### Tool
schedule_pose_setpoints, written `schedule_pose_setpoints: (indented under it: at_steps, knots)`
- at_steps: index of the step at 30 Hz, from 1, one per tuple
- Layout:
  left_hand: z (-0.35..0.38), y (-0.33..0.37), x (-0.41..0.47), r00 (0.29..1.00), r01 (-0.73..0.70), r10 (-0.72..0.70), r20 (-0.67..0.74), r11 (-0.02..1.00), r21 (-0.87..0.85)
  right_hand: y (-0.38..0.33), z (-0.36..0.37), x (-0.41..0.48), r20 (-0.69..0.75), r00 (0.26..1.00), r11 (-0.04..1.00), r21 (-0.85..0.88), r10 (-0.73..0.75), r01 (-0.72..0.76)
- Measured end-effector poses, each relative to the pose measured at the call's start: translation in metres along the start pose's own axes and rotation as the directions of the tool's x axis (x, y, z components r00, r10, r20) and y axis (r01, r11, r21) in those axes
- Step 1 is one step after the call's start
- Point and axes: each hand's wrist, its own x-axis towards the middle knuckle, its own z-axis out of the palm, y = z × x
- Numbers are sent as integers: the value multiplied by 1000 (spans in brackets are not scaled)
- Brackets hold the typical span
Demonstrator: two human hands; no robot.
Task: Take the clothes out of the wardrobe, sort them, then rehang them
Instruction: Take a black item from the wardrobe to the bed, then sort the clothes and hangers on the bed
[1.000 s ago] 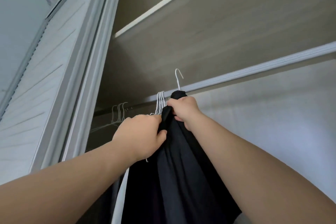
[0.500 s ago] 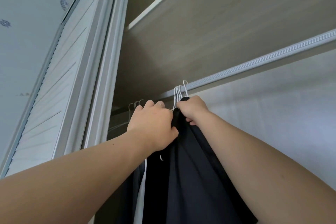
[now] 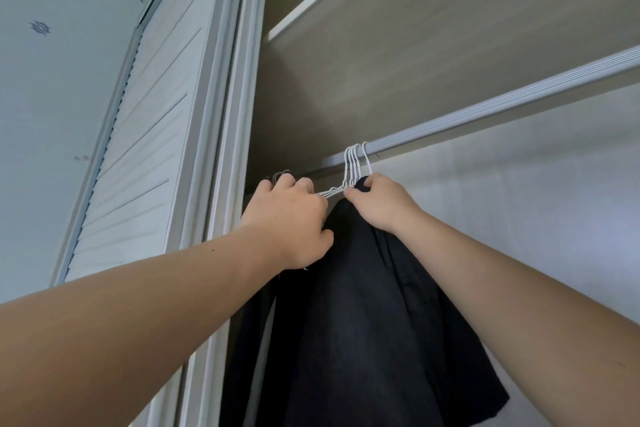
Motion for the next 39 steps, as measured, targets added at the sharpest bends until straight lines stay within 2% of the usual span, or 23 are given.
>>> schedule_pose_setpoints:
  at_steps: [2,6,8,12,15,20,23,27,29,34,39]
  knots:
    - [-10,-10,-19,999,-19,21,-46,999,31,-5,1,-21,-40,996,994,66,-79,82]
    - [-31,-35,-76,972,-109,135,-194,984,139,-26,11,-88,-176,947,960,28,-270,279]
    - [-42,-49,-110,969,-107,137,-206,983,147,-42,18,-127,-195,916,931,33,-351,363]
    - [-64,-84,-187,982,-42,64,-177,991,128,-81,34,-203,-92,889,892,15,-448,452]
    - [-80,-105,-257,991,81,-68,-117,991,108,-117,47,-262,17,878,877,49,-479,478]
    - [-112,-135,-399,976,206,-214,43,967,148,-180,72,-378,161,832,843,204,-530,498]
    - [-152,-155,-486,936,296,-324,139,937,186,-221,82,-450,227,782,803,318,-580,504]
    - [-218,-166,-603,824,453,-514,240,851,266,-280,90,-541,327,687,749,436,-648,499]
    - [-253,-164,-663,740,534,-617,268,781,323,-310,93,-589,384,620,719,494,-684,488]
    - [-347,-145,-800,479,645,-822,309,568,510,-387,92,-714,457,383,595,650,-803,473]
    - [-430,-109,-904,211,688,-950,232,313,655,-460,77,-824,400,134,417,797,-906,437]
